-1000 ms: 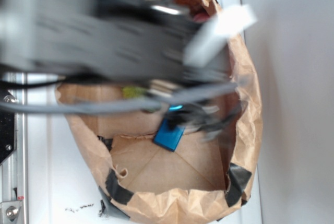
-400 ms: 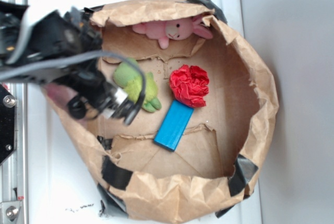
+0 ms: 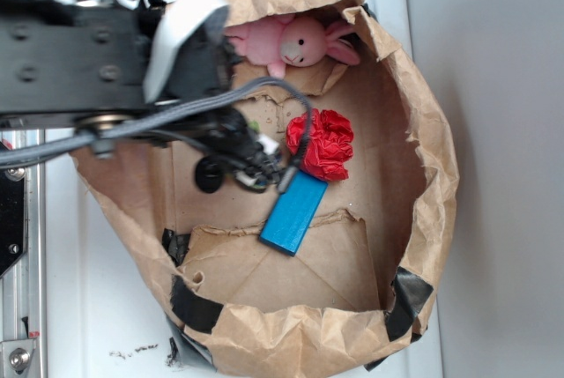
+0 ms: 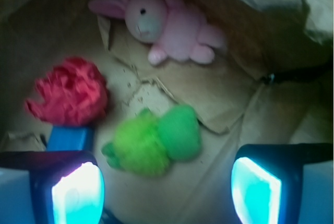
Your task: Grab the blue block.
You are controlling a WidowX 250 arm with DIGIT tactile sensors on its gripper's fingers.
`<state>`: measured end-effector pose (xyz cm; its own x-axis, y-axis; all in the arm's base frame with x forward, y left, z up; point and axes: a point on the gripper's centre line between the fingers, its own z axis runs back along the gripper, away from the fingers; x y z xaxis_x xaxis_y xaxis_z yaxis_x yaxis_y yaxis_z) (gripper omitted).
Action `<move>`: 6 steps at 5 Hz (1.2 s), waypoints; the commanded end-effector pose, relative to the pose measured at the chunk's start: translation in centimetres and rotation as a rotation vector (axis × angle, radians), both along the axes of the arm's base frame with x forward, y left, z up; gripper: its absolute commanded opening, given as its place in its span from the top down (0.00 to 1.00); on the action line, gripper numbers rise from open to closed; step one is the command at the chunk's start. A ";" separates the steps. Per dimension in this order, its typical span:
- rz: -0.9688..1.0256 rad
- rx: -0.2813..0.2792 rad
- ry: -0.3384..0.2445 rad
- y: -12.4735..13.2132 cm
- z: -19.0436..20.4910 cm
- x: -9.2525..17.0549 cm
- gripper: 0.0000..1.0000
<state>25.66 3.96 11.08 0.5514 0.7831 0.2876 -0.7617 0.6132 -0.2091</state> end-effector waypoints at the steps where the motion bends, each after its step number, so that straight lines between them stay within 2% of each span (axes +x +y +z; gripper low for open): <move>1: 0.050 -0.027 -0.033 -1.2 1.7 2.5 0.00; 2: 0.046 -0.030 -0.029 -2.0 0.8 3.2 0.00; 4: -0.002 -0.068 0.027 -4.0 -0.1 3.0 0.00; 5: -0.029 -0.075 0.036 -4.6 -0.4 2.0 0.00; 6: -0.023 -0.085 0.017 -5.0 0.0 2.1 0.00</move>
